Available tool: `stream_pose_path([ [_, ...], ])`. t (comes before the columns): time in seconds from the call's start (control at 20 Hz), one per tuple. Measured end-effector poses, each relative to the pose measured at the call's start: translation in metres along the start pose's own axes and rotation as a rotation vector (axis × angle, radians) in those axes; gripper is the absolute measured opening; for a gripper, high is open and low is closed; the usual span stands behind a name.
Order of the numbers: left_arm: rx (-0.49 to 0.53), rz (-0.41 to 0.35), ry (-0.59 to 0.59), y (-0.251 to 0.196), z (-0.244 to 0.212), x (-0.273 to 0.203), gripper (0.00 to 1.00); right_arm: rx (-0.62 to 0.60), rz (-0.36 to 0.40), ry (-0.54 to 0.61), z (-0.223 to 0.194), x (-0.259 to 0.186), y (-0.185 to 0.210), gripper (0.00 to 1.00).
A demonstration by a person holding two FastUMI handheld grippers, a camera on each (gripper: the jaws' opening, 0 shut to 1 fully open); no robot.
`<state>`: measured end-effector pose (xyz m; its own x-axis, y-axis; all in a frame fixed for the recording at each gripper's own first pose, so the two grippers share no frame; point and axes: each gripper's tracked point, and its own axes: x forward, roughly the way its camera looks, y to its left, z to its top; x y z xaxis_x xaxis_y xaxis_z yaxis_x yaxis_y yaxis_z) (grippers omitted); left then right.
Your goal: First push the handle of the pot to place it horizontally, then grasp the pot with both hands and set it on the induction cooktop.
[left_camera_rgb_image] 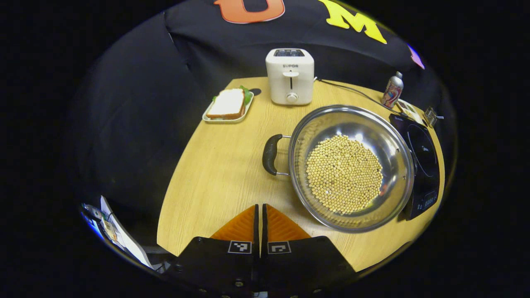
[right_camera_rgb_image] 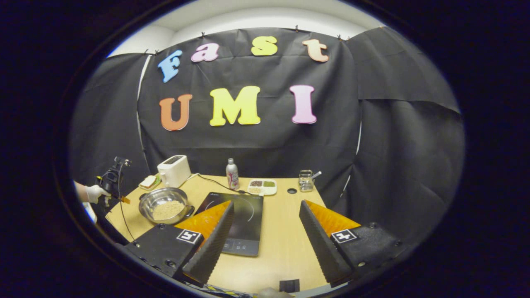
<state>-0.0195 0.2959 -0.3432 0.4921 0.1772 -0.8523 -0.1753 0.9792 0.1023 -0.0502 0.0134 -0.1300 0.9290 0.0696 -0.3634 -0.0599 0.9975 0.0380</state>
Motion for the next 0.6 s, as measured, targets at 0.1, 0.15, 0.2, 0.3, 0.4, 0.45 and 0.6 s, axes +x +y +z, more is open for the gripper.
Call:
stream_pose_path([
  [0.1, -0.009, -0.006, -0.053, -0.002, -0.006, -0.029, 0.00, -0.005, 0.068, 0.016, -0.007, 0.003, 0.020, 0.99],
  [0.15, -0.005, -0.020, -0.066, -0.004, -0.008, -0.039, 0.00, -0.004, 0.088, 0.020, -0.009, 0.009, 0.028, 0.96],
  [0.2, 0.003, -0.023, -0.081, -0.004, -0.009, -0.045, 0.27, -0.005, 0.106, 0.037, -0.014, 0.016, 0.038, 0.99],
  [0.3, 0.025, -0.014, -0.119, -0.002, -0.003, -0.048, 0.60, 0.005, 0.148, 0.083, -0.025, 0.034, 0.067, 0.97],
  [0.4, 0.048, 0.008, -0.171, 0.000, 0.012, -0.046, 0.81, 0.005, 0.189, 0.141, -0.038, 0.058, 0.102, 0.96],
  [0.45, 0.062, 0.002, -0.184, -0.003, 0.020, -0.041, 0.94, 0.002, 0.205, 0.177, -0.047, 0.073, 0.120, 0.99],
  [0.6, 0.089, -0.025, -0.197, -0.010, 0.042, -0.015, 1.00, 0.043, 0.246, 0.291, -0.067, 0.124, 0.174, 0.97],
])
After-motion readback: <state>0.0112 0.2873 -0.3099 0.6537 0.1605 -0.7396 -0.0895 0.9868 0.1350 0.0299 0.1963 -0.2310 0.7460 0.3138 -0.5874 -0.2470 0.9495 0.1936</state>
